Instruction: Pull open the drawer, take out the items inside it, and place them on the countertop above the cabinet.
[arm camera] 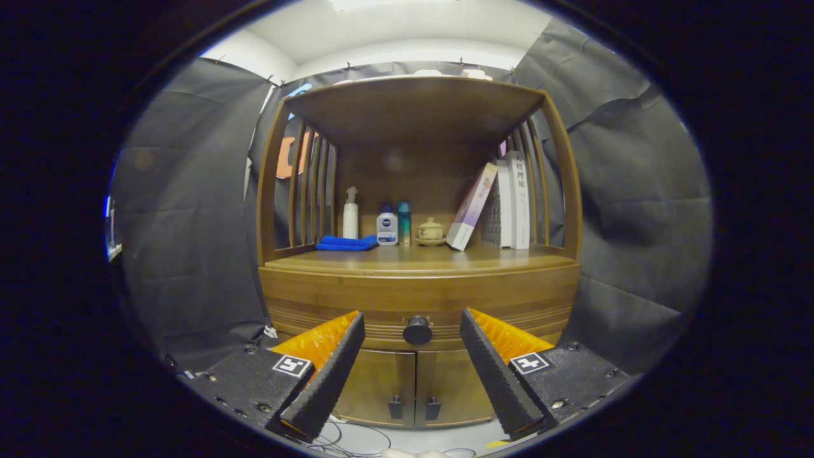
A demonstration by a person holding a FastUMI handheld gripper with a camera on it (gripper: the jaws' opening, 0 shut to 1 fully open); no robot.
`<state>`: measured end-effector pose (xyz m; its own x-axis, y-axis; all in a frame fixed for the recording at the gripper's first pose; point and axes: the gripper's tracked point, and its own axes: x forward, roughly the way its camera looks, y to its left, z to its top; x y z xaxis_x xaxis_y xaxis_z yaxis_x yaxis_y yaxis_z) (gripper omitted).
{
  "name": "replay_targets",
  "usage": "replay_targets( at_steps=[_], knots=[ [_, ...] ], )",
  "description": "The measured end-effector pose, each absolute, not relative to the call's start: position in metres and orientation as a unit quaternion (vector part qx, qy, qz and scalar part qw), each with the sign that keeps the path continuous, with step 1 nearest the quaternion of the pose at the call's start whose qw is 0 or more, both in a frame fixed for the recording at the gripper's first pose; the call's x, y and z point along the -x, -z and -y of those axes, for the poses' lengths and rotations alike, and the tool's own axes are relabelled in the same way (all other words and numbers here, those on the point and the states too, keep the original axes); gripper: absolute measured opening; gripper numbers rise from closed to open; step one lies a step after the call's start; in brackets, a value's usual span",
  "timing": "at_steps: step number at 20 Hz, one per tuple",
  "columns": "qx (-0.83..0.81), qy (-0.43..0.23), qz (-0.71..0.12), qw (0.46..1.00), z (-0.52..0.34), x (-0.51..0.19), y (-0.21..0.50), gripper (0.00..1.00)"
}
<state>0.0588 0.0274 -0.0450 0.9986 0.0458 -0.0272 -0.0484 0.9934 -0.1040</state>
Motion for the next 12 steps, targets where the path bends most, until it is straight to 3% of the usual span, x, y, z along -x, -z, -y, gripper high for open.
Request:
replay_targets(
  at_steps=[12],
  knots=[
    [0.052,0.016,-0.064,0.996,-0.004,-0.164,0.105,0.96]
  ],
)
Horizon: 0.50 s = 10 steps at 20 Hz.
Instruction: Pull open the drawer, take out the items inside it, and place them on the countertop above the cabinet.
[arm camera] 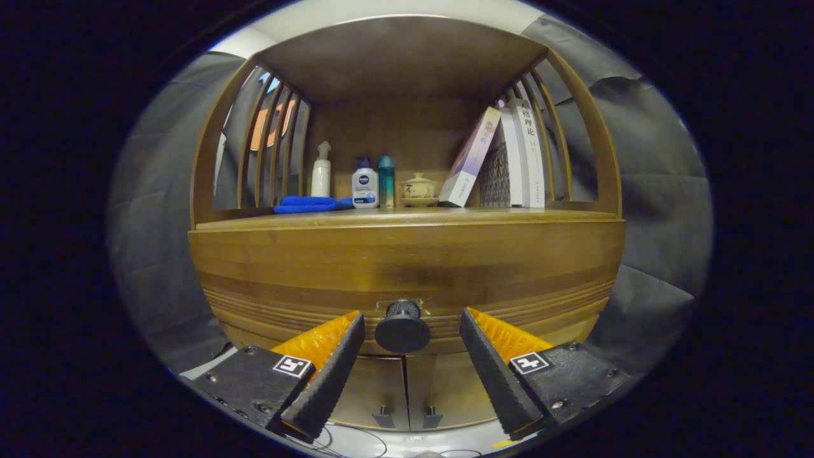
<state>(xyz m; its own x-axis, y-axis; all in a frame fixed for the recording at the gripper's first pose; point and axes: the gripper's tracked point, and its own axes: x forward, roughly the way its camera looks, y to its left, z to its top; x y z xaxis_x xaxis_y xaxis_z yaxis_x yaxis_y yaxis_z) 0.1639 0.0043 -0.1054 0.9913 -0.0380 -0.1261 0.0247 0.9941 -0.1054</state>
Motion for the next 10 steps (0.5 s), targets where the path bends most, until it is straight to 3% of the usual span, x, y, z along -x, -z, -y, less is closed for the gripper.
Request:
replay_targets(
  at_steps=[3,10],
  knots=[
    [0.057,0.013,-0.073,0.996,-0.007,-0.1716,0.1133,0.89],
    [0.048,0.02,-0.073,0.996,-0.0082,-0.173,0.1107,0.57]
  ],
)
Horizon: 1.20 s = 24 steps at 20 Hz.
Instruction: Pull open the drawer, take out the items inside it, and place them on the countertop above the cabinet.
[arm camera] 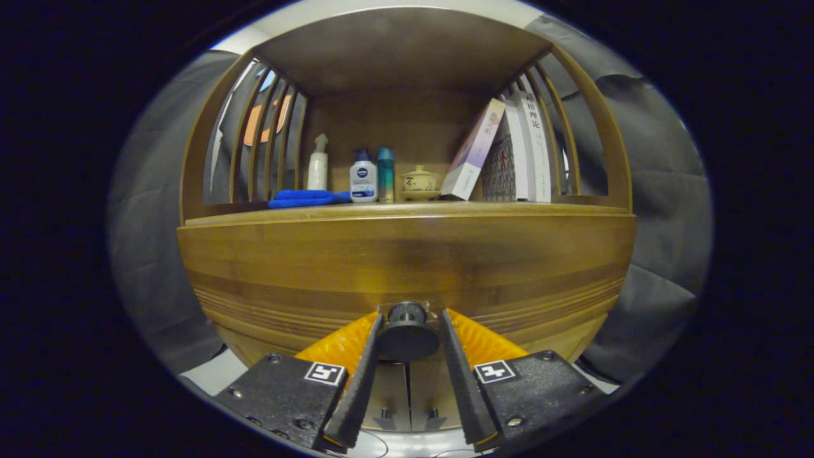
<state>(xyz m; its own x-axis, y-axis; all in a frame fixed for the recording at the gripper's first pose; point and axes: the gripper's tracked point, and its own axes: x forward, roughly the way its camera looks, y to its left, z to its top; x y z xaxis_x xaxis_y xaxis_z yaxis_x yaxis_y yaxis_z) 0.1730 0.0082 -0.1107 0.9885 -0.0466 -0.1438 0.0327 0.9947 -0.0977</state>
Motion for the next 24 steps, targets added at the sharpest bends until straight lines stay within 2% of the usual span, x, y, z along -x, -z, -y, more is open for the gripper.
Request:
replay_targets(
  at_steps=[2,7,24],
  knots=[
    [0.058,0.022,-0.077,0.995,-0.008,-0.172,0.111,0.49],
    [0.069,0.013,-0.08,0.994,-0.007,-0.17,0.112,0.41],
    [0.063,0.006,-0.081,0.995,-0.003,-0.067,0.12,0.39]
  ],
)
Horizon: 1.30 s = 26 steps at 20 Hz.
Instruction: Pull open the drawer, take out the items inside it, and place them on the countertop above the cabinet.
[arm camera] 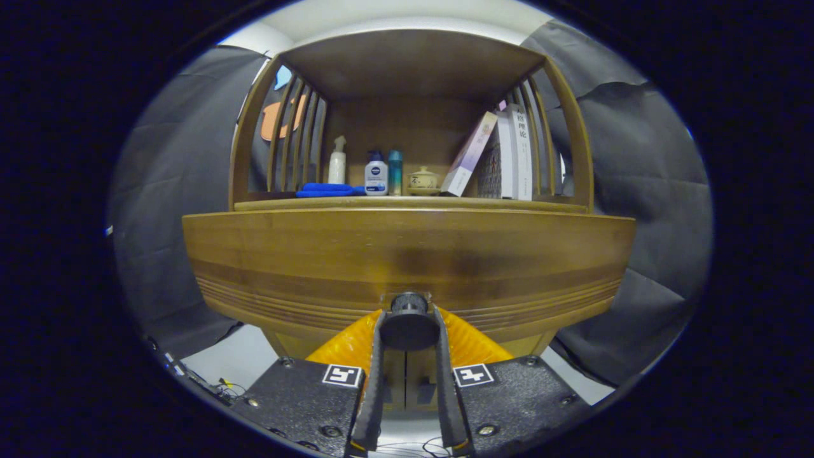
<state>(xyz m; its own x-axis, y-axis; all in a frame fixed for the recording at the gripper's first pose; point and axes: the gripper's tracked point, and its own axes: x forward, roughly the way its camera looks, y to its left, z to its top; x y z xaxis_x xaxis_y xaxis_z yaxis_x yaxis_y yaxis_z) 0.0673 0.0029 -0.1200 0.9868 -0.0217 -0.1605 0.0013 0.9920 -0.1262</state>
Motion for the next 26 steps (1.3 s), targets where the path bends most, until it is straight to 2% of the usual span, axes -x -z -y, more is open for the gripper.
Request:
replay_targets(
  at_steps=[19,26],
  knots=[
    [0.04,-0.01,-0.102,0.994,-0.005,0.021,0.138,0.39],
    [0.025,-0.016,-0.109,0.994,-0.006,0.026,0.138,0.39]
  ],
)
